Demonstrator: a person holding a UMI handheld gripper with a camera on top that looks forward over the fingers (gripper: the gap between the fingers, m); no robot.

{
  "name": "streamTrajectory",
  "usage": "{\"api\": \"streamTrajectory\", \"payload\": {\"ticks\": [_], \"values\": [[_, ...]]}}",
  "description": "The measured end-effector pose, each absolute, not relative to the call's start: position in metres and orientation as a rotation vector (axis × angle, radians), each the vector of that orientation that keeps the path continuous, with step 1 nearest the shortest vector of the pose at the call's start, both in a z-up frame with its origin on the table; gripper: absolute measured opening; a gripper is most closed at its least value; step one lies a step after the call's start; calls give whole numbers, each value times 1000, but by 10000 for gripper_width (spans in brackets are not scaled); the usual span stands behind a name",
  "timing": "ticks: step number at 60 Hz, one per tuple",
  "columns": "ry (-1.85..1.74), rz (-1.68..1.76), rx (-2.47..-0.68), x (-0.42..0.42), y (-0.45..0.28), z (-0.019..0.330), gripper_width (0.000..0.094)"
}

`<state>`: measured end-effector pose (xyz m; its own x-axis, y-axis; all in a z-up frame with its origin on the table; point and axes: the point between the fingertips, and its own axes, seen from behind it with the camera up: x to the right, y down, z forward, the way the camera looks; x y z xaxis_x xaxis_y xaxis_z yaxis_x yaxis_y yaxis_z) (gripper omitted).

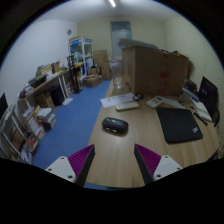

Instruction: Arrange mouse

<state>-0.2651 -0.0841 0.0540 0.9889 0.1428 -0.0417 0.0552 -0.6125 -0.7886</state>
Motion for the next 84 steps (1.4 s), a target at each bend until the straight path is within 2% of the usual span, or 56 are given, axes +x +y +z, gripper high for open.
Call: {"api": "streamTrajectory", "payload": {"ticks": [8, 16, 38, 55, 61, 64, 65, 75, 79, 84], "values": [[-198, 109, -2276, -234, -67, 7, 818], [-248, 145, -2252, -234, -40, -10, 821], [-251, 117, -2202, -261, 54, -14, 825], [-103, 46, -2210, -262, 94, -14, 816], [-63, 26, -2226, -265, 96, -14, 750], [-61, 13, -2238, -268, 94, -15, 554], [-58, 0, -2243, -268, 94, -16, 515], [21, -43, -2335, -267, 84, -18, 432], [5, -43, -2359, -266, 82, -16, 359], [-27, 4, -2387, -270, 77, -10, 355]]}}
